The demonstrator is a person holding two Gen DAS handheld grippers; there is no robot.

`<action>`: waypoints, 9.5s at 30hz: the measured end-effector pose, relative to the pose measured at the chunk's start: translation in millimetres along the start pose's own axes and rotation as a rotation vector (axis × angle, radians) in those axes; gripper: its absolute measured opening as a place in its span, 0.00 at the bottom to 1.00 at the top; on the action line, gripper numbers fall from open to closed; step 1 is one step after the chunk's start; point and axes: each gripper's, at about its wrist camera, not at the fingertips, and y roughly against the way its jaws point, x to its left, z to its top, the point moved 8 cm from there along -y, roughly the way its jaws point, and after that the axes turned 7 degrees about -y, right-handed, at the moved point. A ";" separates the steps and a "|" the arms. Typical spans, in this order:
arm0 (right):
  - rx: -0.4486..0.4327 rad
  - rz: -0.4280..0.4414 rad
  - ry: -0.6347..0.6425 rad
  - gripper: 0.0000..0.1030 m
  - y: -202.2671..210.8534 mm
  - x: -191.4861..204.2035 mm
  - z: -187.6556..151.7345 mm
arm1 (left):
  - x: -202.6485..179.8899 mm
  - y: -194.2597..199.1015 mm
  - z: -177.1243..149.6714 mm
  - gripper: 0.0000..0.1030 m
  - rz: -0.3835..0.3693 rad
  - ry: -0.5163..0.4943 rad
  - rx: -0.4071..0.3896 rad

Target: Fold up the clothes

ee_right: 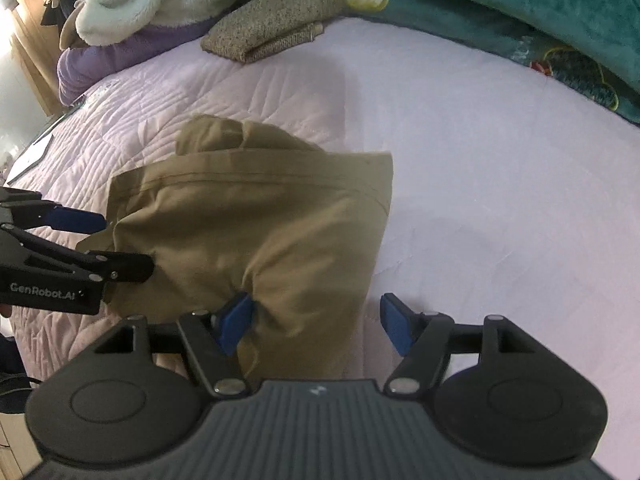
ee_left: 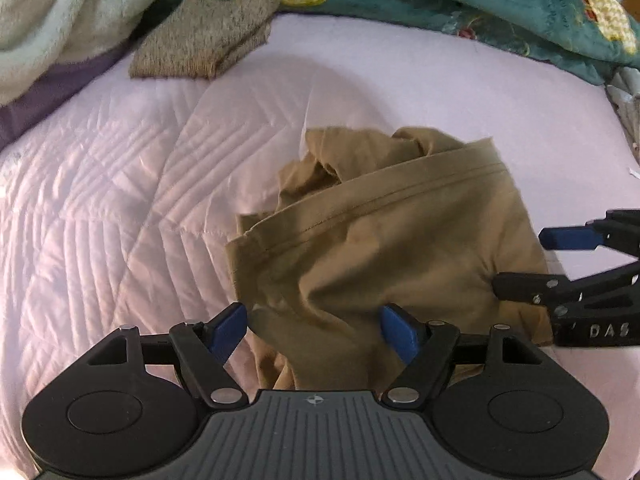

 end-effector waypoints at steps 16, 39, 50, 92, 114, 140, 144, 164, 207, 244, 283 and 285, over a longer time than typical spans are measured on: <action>0.011 -0.027 0.030 0.68 10.4 11.9 -7.3 | -9.7 -11.0 -3.3 0.74 -0.005 -0.037 0.034; -0.063 -0.113 -0.044 0.69 116.9 10.6 -0.1 | -8.0 130.1 17.1 0.76 -0.025 -0.001 -0.008; -0.076 -0.182 -0.066 0.69 198.6 9.7 -13.0 | 7.3 258.9 -11.4 0.79 -0.045 0.005 0.018; -0.210 -0.256 -0.012 0.76 262.6 51.0 65.1 | 2.6 252.5 77.6 0.89 0.029 0.000 -0.012; -0.163 -0.331 -0.067 0.79 237.0 60.7 80.9 | 29.0 250.1 50.0 0.89 0.040 0.002 0.010; -0.104 -0.264 0.085 0.80 177.9 94.0 44.9 | 52.4 222.9 -9.8 0.89 0.093 0.086 0.118; -0.086 -0.218 0.127 0.80 144.9 103.8 38.4 | 59.1 216.1 -18.7 0.89 0.122 0.096 0.135; -0.064 -0.062 0.340 0.69 14.5 170.9 -3.0 | 90.6 175.8 -52.2 0.89 0.205 0.159 0.165; -0.149 -0.022 0.048 0.05 89.8 48.9 64.6 | 11.6 129.0 -31.2 0.89 0.118 0.144 0.171; -0.049 -0.114 -0.125 0.73 48.2 -174.6 63.5 | -6.7 -2.2 75.2 0.89 0.094 0.171 0.188; 0.085 0.016 -0.182 0.13 -8.5 -185.7 58.5 | -21.1 -83.6 103.4 0.13 -0.057 0.153 0.177; 0.053 0.023 -0.179 0.12 3.7 -183.2 61.4 | -24.1 -73.9 106.0 0.13 -0.060 0.140 0.150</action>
